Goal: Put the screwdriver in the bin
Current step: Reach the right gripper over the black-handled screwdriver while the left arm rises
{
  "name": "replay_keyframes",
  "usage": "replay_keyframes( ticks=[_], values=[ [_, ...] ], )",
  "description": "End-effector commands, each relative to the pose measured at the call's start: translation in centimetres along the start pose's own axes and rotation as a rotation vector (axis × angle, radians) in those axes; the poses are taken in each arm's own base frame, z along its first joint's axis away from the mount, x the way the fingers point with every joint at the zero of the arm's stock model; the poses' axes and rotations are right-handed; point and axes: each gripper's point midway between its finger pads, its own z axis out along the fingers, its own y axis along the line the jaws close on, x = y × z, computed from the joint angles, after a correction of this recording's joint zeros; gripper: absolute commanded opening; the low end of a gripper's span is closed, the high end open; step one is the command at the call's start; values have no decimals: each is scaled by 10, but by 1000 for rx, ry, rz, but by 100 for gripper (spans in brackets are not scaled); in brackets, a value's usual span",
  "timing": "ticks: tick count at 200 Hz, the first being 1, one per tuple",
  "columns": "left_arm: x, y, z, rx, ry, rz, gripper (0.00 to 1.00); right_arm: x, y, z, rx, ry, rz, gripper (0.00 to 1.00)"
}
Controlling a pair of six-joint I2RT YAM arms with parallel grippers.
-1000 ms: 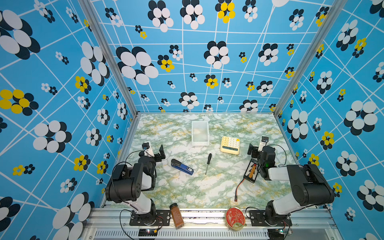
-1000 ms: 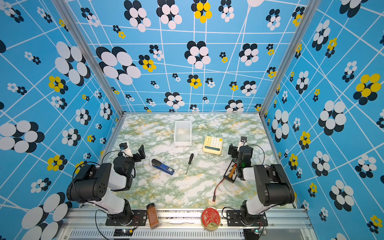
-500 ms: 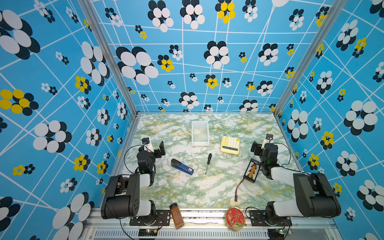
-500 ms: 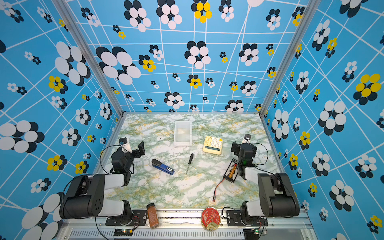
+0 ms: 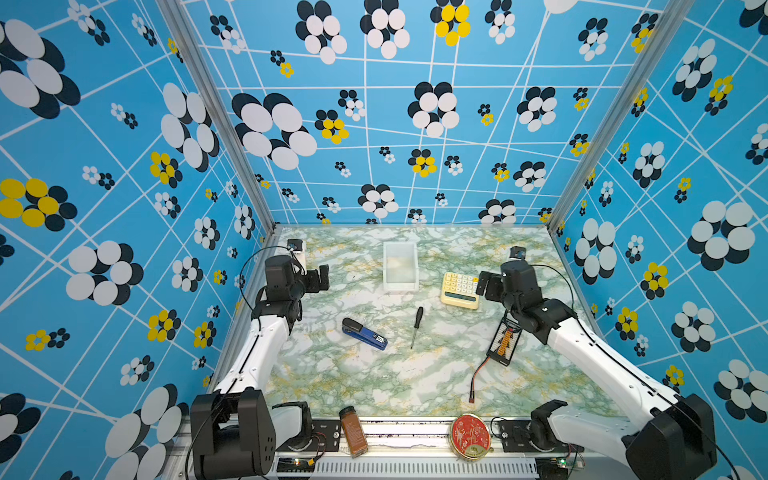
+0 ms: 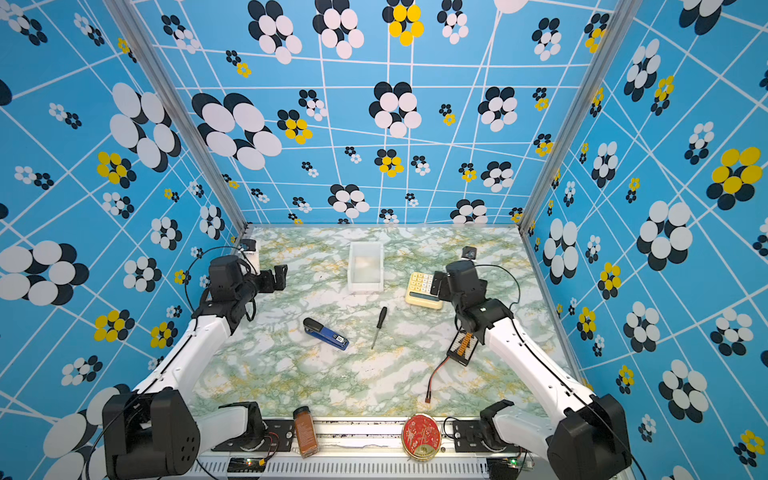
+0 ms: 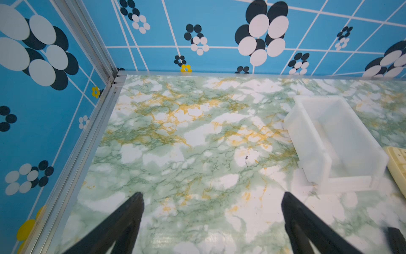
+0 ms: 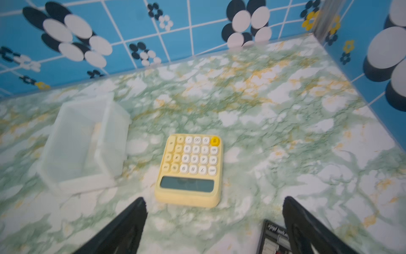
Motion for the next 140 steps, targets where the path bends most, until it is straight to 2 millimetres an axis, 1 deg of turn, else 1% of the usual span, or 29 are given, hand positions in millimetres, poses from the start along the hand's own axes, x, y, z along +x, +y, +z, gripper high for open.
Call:
replay_keyframes(
  ticks=[1, 19, 36, 51, 71, 80, 95, 120, 140],
  values=[
    [28, -19, -31, 42, 279, 69, 99, 54, 11, -18, 60, 209, -76, 98],
    [8, -30, -40, 73, 332, 79, 99, 71, 45, -19, -5, 263, -84, 94],
    [-14, -40, -44, 115, 342, 27, 99, 85, 77, -13, -59, 329, -97, 84],
    [-32, -54, -48, 178, 344, -8, 99, 98, 101, -3, -64, 382, -138, 82],
    [-42, -82, -55, 307, 371, 3, 99, 110, 133, 10, -105, 423, -166, 82],
    [-44, -90, -57, 329, 378, 16, 99, 116, 141, 18, -105, 443, -162, 79],
    [-45, -97, -59, 348, 376, 21, 99, 122, 155, 28, -119, 475, -163, 74],
    [-46, -103, -62, 360, 363, 25, 99, 130, 166, 41, -112, 509, -158, 75],
    [-49, -100, -59, 338, 337, 28, 100, 134, 169, 47, -96, 526, -152, 75]
  ],
)
